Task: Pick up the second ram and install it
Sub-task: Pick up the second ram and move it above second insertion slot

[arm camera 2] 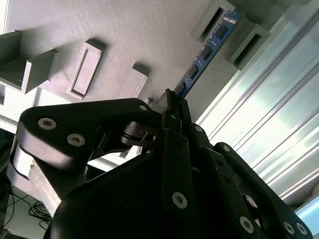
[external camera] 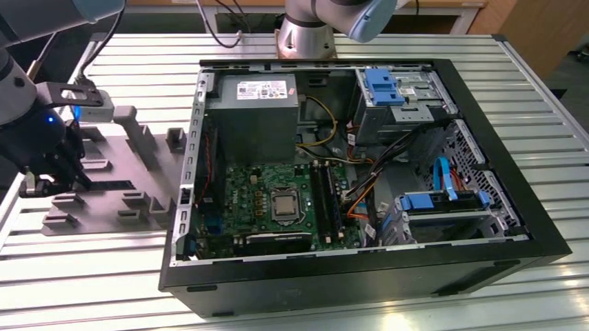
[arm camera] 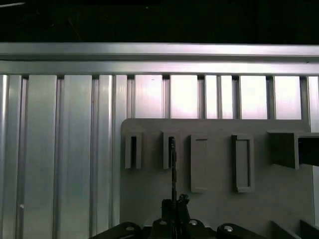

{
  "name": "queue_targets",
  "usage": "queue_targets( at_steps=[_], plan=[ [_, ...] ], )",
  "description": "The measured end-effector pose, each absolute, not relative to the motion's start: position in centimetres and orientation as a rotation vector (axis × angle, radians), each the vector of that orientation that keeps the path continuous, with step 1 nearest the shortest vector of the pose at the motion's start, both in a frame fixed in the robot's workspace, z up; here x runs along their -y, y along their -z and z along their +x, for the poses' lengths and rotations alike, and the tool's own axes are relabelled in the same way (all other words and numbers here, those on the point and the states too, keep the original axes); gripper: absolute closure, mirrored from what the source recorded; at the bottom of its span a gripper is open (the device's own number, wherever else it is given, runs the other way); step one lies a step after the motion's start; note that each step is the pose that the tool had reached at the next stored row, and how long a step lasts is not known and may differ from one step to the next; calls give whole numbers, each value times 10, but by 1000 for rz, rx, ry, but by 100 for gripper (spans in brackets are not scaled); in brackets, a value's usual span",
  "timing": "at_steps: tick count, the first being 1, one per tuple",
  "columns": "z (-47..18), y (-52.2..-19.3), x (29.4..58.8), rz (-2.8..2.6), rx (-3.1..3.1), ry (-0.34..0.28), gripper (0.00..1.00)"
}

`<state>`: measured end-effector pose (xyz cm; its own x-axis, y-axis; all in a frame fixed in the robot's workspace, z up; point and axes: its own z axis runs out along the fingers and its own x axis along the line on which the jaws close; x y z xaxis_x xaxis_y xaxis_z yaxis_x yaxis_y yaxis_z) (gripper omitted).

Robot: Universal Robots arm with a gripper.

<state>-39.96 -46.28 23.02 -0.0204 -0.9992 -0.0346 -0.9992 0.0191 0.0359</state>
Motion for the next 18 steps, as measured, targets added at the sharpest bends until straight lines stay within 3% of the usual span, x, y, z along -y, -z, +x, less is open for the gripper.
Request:
queue_targets(
  at_steps=[18],
  plan=[
    [-400, -239, 463, 2198, 2242, 78, 86]
  ],
)
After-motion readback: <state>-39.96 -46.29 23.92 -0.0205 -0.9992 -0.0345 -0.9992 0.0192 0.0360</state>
